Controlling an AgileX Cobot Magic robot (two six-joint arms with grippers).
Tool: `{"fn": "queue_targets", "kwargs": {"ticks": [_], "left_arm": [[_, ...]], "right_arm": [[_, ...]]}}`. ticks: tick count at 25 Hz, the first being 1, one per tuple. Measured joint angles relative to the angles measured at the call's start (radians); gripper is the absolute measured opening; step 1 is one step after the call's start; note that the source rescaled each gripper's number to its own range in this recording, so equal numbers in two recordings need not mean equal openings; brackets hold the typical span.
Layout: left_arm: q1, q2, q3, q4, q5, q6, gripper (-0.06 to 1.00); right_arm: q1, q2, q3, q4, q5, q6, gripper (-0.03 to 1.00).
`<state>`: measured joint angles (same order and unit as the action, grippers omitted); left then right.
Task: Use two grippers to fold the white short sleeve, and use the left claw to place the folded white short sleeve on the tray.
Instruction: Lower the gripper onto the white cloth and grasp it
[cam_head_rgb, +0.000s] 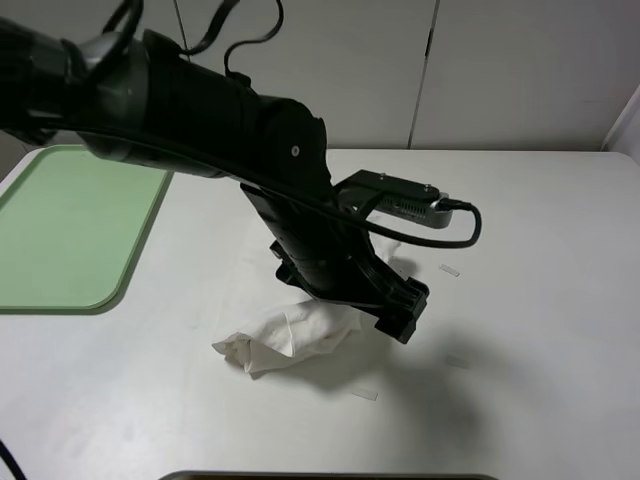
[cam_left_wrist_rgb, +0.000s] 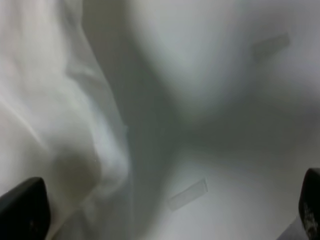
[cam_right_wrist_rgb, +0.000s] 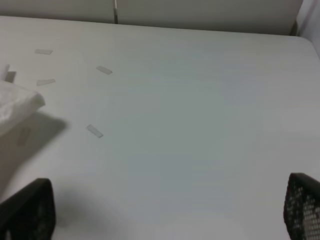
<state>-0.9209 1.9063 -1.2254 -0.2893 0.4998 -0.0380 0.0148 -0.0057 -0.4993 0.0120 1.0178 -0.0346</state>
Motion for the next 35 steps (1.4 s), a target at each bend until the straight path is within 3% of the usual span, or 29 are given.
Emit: {"fn": "queue_targets", "kwargs": {"ticks": [6, 12, 17, 21, 25, 29, 35], "left_arm": [[-0.012, 0.050, 0.005, -0.074, -0.009, 0.016, 1.00], [-0.059, 0.050, 0.000, -0.223, -0.012, 0.078, 1.00], [-0.078, 0.050, -0.058, -0.258, 0.020, 0.100, 1.00], [-0.066, 0.050, -0.120, -0.238, 0.076, 0.100, 0.99], [0.003, 0.050, -0.181, -0.141, 0.178, 0.044, 0.99], [0.037, 0.050, -0.190, -0.109, 0.213, 0.030, 0.99], [0.205, 0.038, -0.196, -0.035, 0.321, 0.025, 0.99]], "right_arm": [[0.000, 0.000, 0.000, 0.001, 0.000, 0.000, 1.00], [0.000, 0.000, 0.000, 0.001, 0.000, 0.000, 1.00], [0.000, 0.000, 0.000, 0.002, 0.000, 0.000, 1.00], [0.000, 0.000, 0.000, 0.002, 0.000, 0.000, 1.00], [0.000, 0.000, 0.000, 0.002, 0.000, 0.000, 1.00], [0.000, 0.000, 0.000, 0.002, 0.000, 0.000, 1.00], [0.000, 0.000, 0.000, 0.002, 0.000, 0.000, 1.00]]}}
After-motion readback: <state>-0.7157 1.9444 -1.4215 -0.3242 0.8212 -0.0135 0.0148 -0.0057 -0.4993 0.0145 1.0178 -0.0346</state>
